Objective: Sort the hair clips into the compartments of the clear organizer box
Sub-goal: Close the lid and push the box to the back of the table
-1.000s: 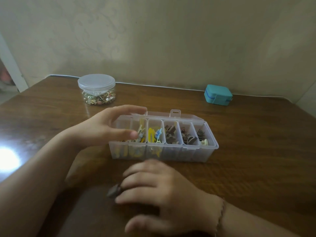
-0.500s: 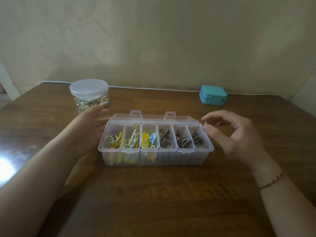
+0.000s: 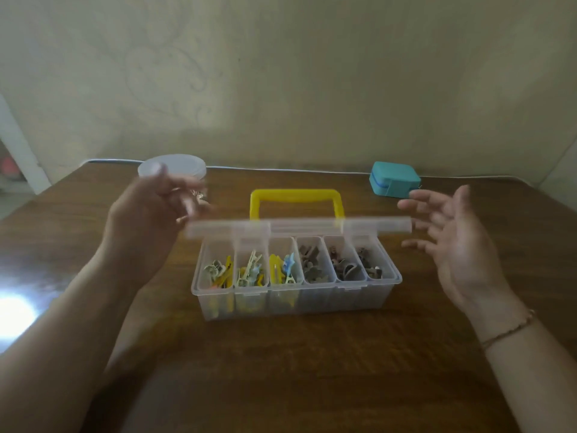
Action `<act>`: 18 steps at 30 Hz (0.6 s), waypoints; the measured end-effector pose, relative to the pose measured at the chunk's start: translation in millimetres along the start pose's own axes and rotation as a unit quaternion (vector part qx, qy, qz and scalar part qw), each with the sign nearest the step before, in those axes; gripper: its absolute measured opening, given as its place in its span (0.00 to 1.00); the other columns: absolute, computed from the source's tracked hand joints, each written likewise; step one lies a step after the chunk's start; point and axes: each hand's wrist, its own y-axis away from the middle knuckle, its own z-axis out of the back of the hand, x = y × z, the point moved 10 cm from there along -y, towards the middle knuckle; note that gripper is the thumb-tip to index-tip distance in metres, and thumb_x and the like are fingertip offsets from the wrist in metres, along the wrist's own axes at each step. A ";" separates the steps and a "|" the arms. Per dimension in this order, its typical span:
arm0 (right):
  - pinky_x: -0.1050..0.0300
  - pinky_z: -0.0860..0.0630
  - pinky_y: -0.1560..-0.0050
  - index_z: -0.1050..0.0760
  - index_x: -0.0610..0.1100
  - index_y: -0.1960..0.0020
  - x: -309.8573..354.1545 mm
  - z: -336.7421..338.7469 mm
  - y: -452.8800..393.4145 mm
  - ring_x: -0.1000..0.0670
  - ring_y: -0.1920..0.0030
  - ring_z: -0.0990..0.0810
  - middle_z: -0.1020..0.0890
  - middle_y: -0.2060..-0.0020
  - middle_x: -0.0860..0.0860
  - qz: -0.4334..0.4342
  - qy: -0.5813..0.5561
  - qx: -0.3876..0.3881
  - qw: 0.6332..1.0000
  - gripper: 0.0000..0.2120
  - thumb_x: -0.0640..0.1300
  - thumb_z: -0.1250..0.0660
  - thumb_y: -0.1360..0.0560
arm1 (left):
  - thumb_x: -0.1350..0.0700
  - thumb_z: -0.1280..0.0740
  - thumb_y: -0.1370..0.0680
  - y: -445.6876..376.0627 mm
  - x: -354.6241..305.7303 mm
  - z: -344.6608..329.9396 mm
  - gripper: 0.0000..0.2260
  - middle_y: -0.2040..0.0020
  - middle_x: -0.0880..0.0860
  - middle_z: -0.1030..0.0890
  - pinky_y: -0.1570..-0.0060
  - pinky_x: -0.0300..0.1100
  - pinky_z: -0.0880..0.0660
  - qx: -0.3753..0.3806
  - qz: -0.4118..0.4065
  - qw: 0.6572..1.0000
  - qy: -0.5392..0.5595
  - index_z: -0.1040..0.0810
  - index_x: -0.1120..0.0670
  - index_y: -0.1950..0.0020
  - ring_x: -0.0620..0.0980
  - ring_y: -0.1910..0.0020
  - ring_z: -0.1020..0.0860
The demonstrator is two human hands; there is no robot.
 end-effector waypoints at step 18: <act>0.44 0.37 0.30 0.34 0.62 0.48 -3.2 -72.4 34.7 0.64 0.28 0.47 0.40 0.34 0.73 0.098 0.347 0.307 0.881 0.24 0.67 0.30 0.38 | 0.38 0.21 0.40 31.6 7.3 -71.1 0.22 0.58 0.45 0.28 0.52 0.31 0.32 0.258 -0.111 0.797 -0.535 0.25 0.38 0.52 0.45 0.49 0.31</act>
